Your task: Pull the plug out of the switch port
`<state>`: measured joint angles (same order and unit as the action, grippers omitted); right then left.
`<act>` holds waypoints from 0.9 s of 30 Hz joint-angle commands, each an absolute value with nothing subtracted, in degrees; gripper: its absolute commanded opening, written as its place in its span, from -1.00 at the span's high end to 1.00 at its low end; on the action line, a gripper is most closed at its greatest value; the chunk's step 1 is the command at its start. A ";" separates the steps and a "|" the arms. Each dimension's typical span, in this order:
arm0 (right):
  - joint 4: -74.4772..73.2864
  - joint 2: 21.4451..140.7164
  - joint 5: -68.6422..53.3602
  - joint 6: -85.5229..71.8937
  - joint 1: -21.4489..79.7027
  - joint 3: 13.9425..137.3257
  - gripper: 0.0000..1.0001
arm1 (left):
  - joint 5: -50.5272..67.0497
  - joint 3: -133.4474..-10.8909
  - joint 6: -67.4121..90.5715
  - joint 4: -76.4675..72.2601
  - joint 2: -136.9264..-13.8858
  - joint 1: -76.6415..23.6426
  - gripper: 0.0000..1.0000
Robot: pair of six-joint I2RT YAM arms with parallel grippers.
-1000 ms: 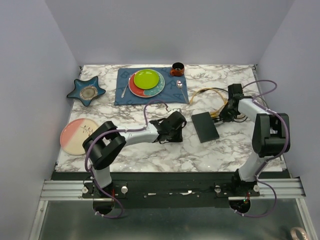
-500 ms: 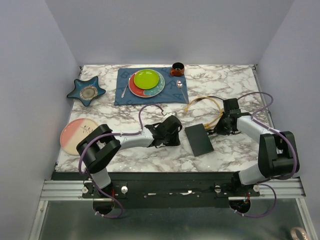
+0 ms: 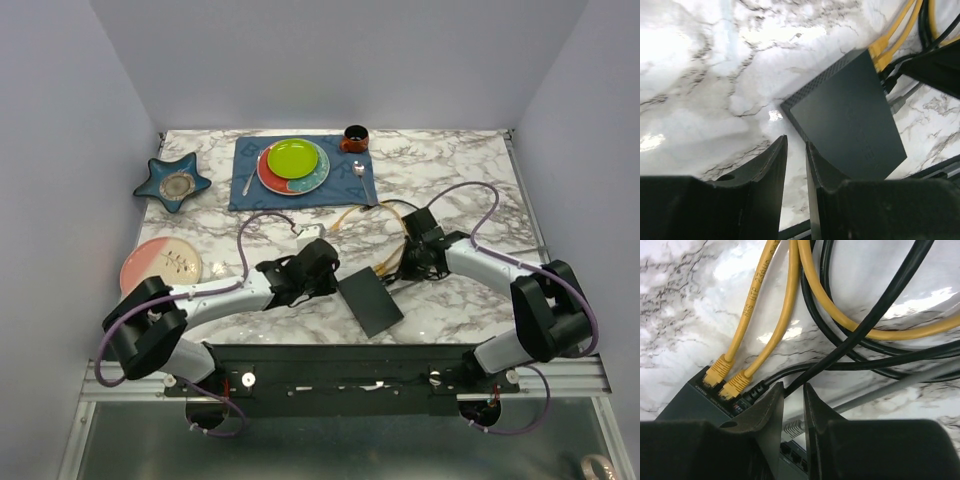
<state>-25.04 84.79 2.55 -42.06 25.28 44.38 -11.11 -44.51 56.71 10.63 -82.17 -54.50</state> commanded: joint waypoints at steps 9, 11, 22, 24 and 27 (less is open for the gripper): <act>-25.58 95.45 2.01 -44.83 38.58 56.42 0.42 | -28.56 -34.81 65.30 24.08 -58.73 -54.40 0.21; -26.54 93.70 4.82 -43.69 38.58 56.69 0.42 | -29.35 -33.32 65.48 24.35 -57.75 -54.40 0.19; -24.17 70.85 25.14 -31.30 38.58 49.67 -0.37 | -28.22 -26.37 61.98 15.20 -53.44 -54.58 -0.95; -24.78 69.35 23.13 -31.55 38.58 47.91 0.17 | -23.76 -27.16 57.76 15.73 -53.70 -54.58 -0.67; -25.22 68.73 18.92 -34.01 38.58 42.99 0.80 | -17.43 -26.37 54.24 14.51 -53.70 -54.93 0.25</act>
<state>-23.29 68.07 20.67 -33.65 38.54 49.10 -24.25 -26.63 60.18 17.54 -54.39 -54.50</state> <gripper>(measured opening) 0.292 0.705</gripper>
